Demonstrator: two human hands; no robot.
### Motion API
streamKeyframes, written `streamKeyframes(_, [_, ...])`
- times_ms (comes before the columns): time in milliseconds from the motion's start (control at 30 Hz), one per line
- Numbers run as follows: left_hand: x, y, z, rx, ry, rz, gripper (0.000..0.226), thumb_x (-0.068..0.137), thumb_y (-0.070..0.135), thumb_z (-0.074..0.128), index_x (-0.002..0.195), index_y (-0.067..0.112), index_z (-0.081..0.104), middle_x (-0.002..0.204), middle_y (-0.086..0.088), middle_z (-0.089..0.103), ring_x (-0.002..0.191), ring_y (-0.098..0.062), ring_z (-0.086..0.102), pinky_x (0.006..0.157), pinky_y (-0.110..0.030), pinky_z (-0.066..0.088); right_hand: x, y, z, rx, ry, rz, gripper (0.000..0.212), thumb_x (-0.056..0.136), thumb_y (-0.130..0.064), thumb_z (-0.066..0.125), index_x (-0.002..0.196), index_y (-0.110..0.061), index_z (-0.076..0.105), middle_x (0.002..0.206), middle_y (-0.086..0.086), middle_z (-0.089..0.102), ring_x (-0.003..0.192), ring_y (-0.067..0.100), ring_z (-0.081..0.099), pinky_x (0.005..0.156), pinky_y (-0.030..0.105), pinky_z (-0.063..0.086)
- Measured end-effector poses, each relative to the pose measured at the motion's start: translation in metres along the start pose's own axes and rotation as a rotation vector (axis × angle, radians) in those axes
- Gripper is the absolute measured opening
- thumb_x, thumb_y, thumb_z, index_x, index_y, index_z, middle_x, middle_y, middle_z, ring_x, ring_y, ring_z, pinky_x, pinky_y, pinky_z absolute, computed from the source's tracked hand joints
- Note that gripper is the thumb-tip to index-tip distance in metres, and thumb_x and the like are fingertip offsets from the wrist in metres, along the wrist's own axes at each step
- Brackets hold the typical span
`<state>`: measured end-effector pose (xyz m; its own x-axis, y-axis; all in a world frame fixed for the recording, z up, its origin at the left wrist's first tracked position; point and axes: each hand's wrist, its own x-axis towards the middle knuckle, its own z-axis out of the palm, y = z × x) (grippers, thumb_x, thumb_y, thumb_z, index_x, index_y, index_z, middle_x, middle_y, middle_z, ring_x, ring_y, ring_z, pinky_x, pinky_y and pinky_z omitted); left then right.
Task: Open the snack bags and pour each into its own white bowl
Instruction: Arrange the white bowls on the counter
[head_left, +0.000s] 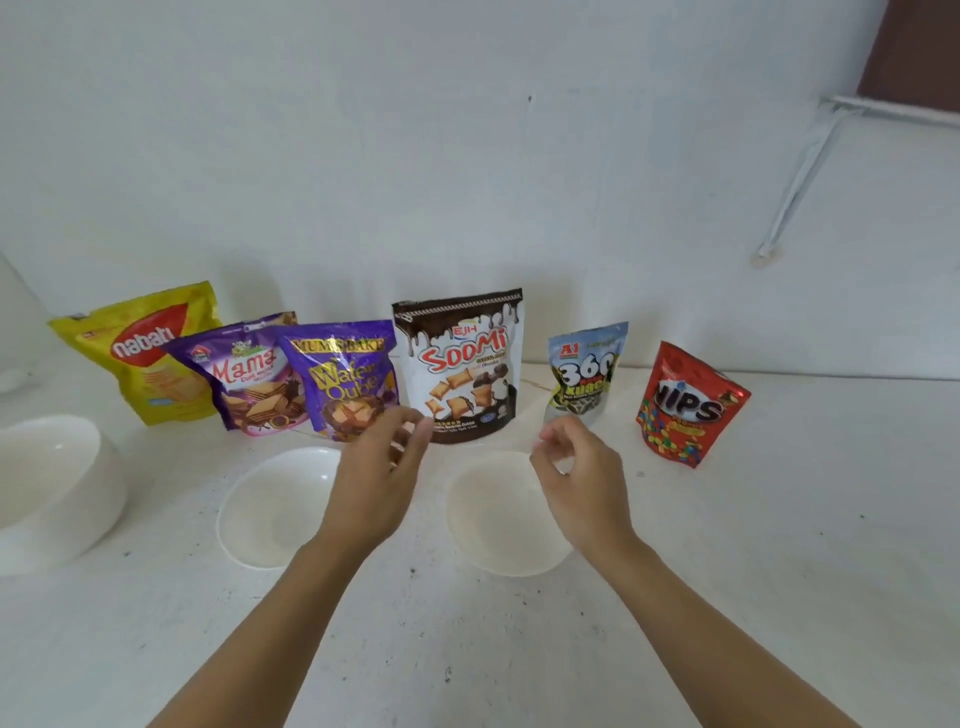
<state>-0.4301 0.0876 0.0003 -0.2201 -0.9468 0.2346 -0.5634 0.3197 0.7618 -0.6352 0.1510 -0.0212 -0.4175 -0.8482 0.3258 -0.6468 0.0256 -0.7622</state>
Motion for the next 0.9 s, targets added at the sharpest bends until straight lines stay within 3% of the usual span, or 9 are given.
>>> streamKeyframes(100, [-0.005, 0.005, -0.051, -0.069, 0.172, 0.061, 0.018, 0.1, 0.041, 0.053, 0.09, 0.026, 0.057, 0.062, -0.001, 0.054, 0.055, -0.012, 0.045, 0.054, -0.031, 0.037, 0.005, -0.053, 0.01, 0.161, 0.011, -0.144, 0.012, 0.092, -0.02, 0.066, 0.083, -0.02, 0.058, 0.07, -0.01, 0.06, 0.067, 0.007, 0.056, 0.06, 0.019, 0.045])
streamKeyframes(233, [-0.02, -0.007, -0.122, -0.074, 0.312, 0.064, 0.02, 0.1, 0.038, 0.054, 0.085, 0.026, 0.058, 0.06, -0.011, 0.054, 0.052, -0.014, 0.039, 0.052, -0.031, 0.031, 0.003, -0.12, 0.047, 0.314, -0.08, -0.26, 0.016, 0.09, -0.015, 0.069, 0.078, -0.016, 0.058, 0.063, -0.008, 0.058, 0.06, 0.006, 0.053, 0.058, 0.015, 0.039])
streamKeyframes(367, [-0.04, -0.045, -0.189, -0.002, 0.381, 0.0, 0.023, 0.1, 0.041, 0.055, 0.085, 0.023, 0.059, 0.05, 0.006, 0.04, 0.049, -0.013, 0.033, 0.047, -0.024, 0.026, -0.006, -0.175, 0.102, 0.372, -0.206, -0.381, 0.013, 0.09, -0.013, 0.068, 0.081, -0.016, 0.06, 0.067, -0.007, 0.062, 0.064, 0.007, 0.059, 0.059, 0.018, 0.044])
streamKeyframes(467, [-0.052, -0.082, -0.235, 0.051, 0.407, -0.053, 0.019, 0.099, 0.036, 0.058, 0.084, 0.025, 0.059, 0.048, 0.009, 0.041, 0.048, -0.013, 0.037, 0.047, -0.019, 0.028, -0.018, -0.212, 0.149, 0.353, -0.293, -0.462, 0.009, 0.089, -0.012, 0.068, 0.082, -0.016, 0.064, 0.071, -0.01, 0.063, 0.068, 0.009, 0.06, 0.061, 0.017, 0.045])
streamKeyframes(567, [-0.057, -0.127, -0.277, 0.129, 0.42, -0.117, 0.015, 0.097, 0.034, 0.061, 0.083, 0.028, 0.06, 0.054, 0.007, 0.051, 0.055, -0.012, 0.047, 0.053, -0.02, 0.036, -0.028, -0.241, 0.2, 0.329, -0.376, -0.517, 0.005, 0.089, -0.014, 0.067, 0.091, -0.017, 0.069, 0.083, -0.006, 0.068, 0.08, 0.01, 0.063, 0.069, 0.021, 0.05])
streamKeyframes(733, [-0.047, -0.206, -0.327, 0.29, 0.323, -0.157, 0.008, 0.096, 0.035, 0.06, 0.091, 0.03, 0.062, 0.074, 0.008, 0.061, 0.071, -0.012, 0.058, 0.064, -0.029, 0.047, -0.035, -0.27, 0.281, 0.192, -0.484, -0.551, 0.022, 0.092, -0.026, 0.066, 0.113, -0.023, 0.073, 0.113, -0.009, 0.069, 0.11, 0.007, 0.058, 0.097, 0.028, 0.048])
streamKeyframes(900, [-0.026, -0.269, -0.348, 0.495, 0.167, -0.149, 0.016, 0.095, 0.038, 0.062, 0.108, 0.028, 0.064, 0.101, 0.004, 0.055, 0.089, -0.018, 0.056, 0.078, -0.034, 0.051, -0.033, -0.283, 0.339, -0.001, -0.548, -0.51, 0.029, 0.095, -0.032, 0.062, 0.123, -0.028, 0.069, 0.131, -0.006, 0.059, 0.128, 0.011, 0.045, 0.103, 0.027, 0.04])
